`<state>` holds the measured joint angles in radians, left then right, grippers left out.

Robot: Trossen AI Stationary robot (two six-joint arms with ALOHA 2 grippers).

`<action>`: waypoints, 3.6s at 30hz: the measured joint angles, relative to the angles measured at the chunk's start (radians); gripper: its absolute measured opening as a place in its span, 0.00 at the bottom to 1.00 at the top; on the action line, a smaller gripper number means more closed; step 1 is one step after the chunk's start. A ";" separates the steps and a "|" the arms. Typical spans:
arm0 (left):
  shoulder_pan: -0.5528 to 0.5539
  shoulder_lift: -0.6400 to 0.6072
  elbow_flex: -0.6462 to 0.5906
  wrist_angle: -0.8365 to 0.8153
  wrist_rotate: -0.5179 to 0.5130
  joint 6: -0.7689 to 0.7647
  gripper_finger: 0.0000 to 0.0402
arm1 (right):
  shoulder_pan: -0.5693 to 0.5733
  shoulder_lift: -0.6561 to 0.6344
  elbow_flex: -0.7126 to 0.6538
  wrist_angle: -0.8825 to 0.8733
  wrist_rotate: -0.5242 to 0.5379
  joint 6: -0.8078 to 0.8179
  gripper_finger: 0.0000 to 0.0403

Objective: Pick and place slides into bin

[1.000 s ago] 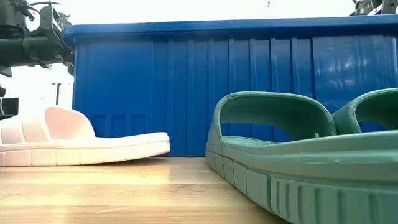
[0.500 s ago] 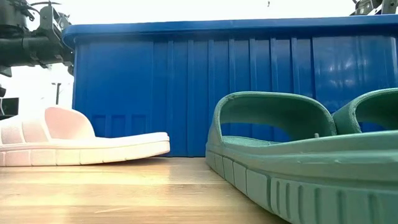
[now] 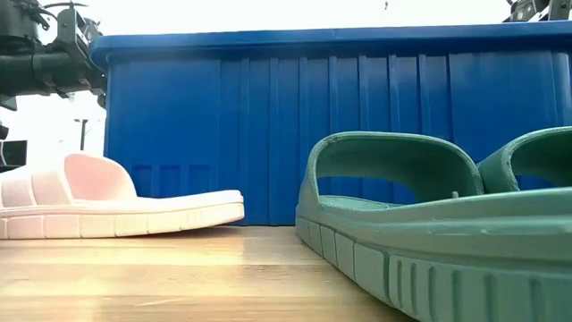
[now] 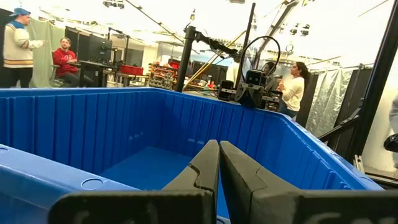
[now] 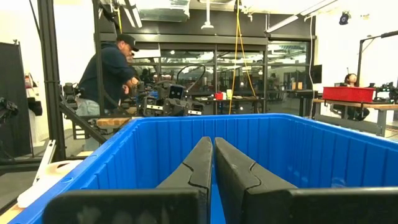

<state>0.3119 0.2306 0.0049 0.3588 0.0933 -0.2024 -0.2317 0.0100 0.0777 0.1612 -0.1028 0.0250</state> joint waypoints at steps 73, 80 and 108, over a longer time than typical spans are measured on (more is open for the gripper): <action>0.000 0.013 0.008 0.499 -0.160 -0.382 0.00 | 0.000 0.048 0.021 0.404 0.159 0.545 0.02; 0.000 0.072 0.054 0.618 -0.148 -0.373 0.03 | 0.000 0.171 0.198 0.235 0.094 0.553 0.05; 0.000 0.346 0.289 0.732 -0.008 -0.438 0.50 | 0.004 0.800 1.091 -0.429 -0.275 0.353 0.34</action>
<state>0.3115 0.5762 0.2938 1.0912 0.0856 -0.6404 -0.2277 0.8096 1.1689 -0.2674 -0.3778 0.3779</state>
